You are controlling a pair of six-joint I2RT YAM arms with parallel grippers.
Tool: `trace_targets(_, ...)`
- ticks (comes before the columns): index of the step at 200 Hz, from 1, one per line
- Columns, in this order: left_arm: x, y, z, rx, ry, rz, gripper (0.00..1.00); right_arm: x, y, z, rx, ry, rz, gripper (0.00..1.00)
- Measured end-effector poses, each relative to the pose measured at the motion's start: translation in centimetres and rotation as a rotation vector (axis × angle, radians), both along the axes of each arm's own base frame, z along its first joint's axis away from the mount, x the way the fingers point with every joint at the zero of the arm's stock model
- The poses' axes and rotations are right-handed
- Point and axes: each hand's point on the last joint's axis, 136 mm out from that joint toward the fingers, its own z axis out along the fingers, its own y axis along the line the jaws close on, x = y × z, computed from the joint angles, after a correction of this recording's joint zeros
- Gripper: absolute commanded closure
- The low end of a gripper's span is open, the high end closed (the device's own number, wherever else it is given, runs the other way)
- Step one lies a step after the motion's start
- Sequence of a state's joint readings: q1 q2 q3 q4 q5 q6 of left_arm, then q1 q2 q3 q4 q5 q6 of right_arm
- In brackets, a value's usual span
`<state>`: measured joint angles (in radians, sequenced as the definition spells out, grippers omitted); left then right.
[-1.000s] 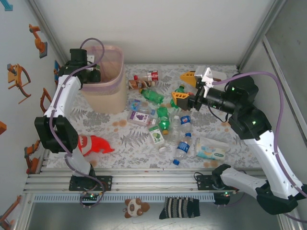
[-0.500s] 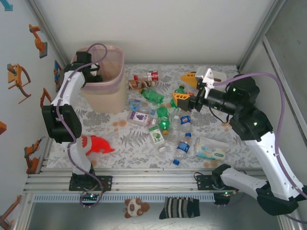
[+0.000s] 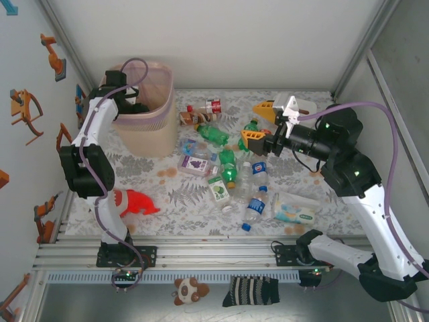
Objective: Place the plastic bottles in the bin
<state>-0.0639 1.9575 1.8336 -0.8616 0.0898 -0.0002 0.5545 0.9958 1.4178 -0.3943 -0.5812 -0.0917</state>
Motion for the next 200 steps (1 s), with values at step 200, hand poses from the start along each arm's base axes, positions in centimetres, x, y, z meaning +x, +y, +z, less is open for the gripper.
trace_targets(200, -2.9, -4.0, 12.8, -0.281, -0.358, -0.097, 0.27, 9.3, -2.3, -10.0, -0.112, 0.385, -0.465, 0.28)
